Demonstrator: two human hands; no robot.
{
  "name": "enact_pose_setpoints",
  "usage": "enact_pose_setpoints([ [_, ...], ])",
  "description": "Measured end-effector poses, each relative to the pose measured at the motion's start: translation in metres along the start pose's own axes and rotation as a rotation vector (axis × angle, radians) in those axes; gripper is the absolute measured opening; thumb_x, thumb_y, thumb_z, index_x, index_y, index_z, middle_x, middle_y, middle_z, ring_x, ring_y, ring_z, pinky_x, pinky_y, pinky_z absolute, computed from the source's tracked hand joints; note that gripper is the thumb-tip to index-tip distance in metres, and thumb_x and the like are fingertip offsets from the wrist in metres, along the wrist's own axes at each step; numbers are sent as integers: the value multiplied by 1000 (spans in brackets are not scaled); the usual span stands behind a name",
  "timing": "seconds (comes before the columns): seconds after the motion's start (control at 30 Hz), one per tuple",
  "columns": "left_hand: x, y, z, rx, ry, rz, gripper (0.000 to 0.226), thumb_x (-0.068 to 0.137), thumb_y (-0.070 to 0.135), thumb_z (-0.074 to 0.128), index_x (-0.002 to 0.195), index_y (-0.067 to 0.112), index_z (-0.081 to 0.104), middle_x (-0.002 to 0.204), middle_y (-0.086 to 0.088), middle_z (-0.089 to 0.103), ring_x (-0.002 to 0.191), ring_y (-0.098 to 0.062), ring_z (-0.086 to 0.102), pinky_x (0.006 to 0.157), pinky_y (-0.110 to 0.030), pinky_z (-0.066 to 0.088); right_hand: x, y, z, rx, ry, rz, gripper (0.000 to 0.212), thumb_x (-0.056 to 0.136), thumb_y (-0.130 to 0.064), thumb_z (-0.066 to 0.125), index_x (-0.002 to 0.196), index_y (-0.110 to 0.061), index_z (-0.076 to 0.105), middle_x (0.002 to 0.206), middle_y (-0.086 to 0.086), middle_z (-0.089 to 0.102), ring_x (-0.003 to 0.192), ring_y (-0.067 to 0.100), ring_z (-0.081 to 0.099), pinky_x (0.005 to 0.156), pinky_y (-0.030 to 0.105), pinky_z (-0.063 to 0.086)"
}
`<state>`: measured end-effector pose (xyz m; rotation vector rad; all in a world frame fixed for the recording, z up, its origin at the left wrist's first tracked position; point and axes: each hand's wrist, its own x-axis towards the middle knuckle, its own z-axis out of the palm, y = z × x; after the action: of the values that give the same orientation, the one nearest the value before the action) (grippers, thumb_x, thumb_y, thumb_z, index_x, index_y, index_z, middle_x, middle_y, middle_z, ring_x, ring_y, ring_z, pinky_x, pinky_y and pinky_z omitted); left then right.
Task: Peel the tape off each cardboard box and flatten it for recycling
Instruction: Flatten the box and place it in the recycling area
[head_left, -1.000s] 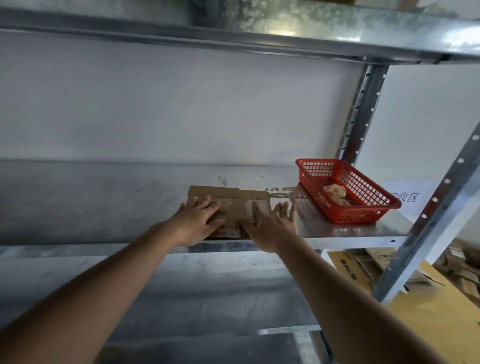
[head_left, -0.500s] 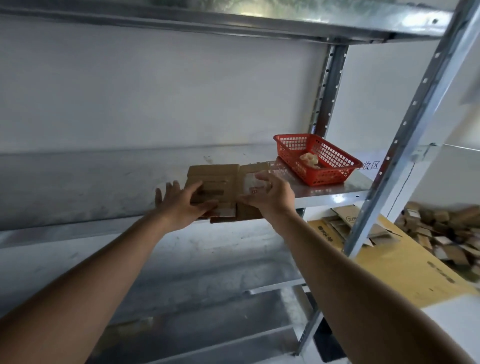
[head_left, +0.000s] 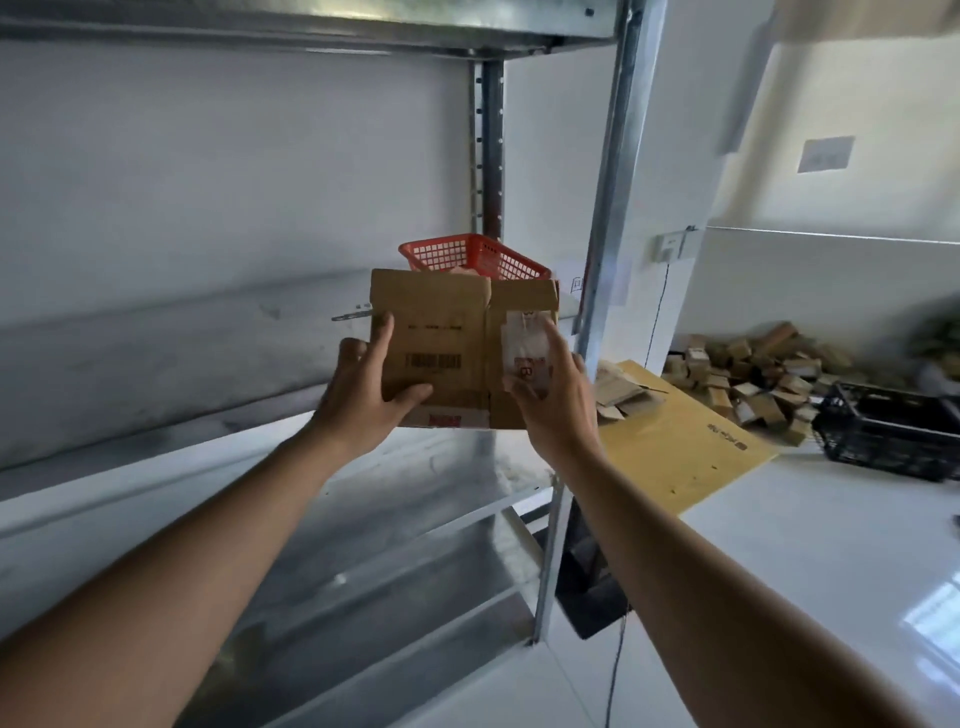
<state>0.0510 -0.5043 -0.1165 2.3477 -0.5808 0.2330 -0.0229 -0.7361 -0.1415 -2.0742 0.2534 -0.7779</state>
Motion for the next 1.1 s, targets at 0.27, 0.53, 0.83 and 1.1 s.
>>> enact_pose_setpoints([
  [0.27, 5, 107, 137, 28, -136, 29, 108, 92, 55, 69, 166, 29, -5, 137, -16, 37, 131, -32, 47, 111, -50, 45, -2, 115, -131, -134, 26, 112, 86, 94, -34, 74, 163, -41, 23, 145, 6, 50, 113, 16, 55, 80, 33, 50],
  [0.53, 16, 207, 283, 140, -247, -18, 104, 94, 54, 68, 166, 16, 2, 153, -17, 21, 139, -36, 41, 109, -46, 44, 9, 236, -238, -299, -12, 223, 80, 97, -39, 69, 163, -31, 24, 143, 9, 52, 119, 27, 58, 74, 32, 41],
  [0.83, 74, 249, 402, 221, -330, -74, 101, 94, 52, 69, 164, 12, 8, 148, -18, 27, 135, -39, 44, 108, -47, 45, 64, 340, -278, -376, -85, 371, 71, 99, -42, 65, 159, -29, 28, 150, 6, 49, 120, 28, 60, 77, 36, 46],
  [1.1, 180, 218, 487, 240, -372, -143, 97, 95, 53, 66, 164, 12, 10, 151, -18, 27, 133, -40, 46, 104, -47, 48, 173, 425, -239, -442, -166, 415, 78, 101, -42, 63, 164, -27, 18, 160, 6, 38, 136, 29, 51, 87, 41, 48],
])
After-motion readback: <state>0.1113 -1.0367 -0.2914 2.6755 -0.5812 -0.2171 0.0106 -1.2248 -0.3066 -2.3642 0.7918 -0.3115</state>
